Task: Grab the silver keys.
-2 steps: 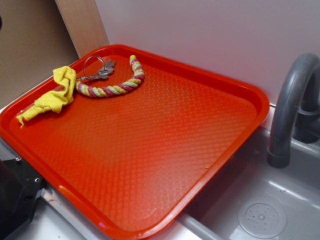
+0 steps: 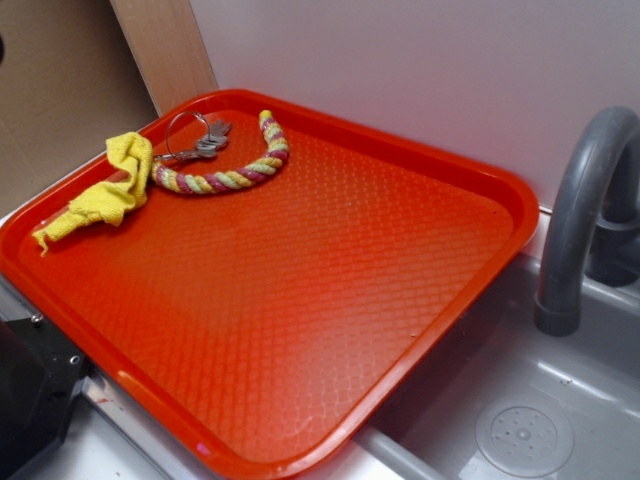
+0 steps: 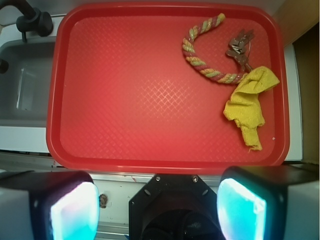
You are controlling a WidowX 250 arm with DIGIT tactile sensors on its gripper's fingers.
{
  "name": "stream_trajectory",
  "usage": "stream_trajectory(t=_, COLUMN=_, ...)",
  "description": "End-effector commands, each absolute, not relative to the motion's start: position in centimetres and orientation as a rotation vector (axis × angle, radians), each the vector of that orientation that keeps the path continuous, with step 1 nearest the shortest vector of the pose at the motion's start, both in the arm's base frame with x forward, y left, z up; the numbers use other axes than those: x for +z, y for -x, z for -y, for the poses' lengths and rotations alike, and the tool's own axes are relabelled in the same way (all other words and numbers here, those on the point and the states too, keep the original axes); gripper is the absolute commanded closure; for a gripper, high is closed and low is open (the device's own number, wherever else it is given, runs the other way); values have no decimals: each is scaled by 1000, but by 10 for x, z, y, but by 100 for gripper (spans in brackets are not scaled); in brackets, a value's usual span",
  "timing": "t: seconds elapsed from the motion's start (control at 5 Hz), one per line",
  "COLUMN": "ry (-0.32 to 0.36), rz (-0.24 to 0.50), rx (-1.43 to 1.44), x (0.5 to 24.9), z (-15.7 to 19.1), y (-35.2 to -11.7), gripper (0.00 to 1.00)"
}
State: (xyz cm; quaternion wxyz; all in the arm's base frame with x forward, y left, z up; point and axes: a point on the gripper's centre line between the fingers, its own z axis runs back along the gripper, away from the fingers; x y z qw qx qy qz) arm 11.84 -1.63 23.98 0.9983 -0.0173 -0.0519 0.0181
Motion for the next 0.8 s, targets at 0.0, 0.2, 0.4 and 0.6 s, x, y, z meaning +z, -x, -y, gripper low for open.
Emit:
stream_trajectory(t=0.0, ry=-66, rz=127, rx=185, x=190, z=-62, y=-216, gripper=0)
stream_trajectory(t=0.2, ry=-123, rz=82, rx=211, x=174, z=-101, y=-262, gripper=0)
stream_trajectory(t=0.4, ry=-189, rz=53, rx=219, x=164, z=-127, y=-264, gripper=0)
stream_trajectory(t=0.6, ry=-192, rz=67, rx=125, x=139, z=-150, y=-255, gripper=0)
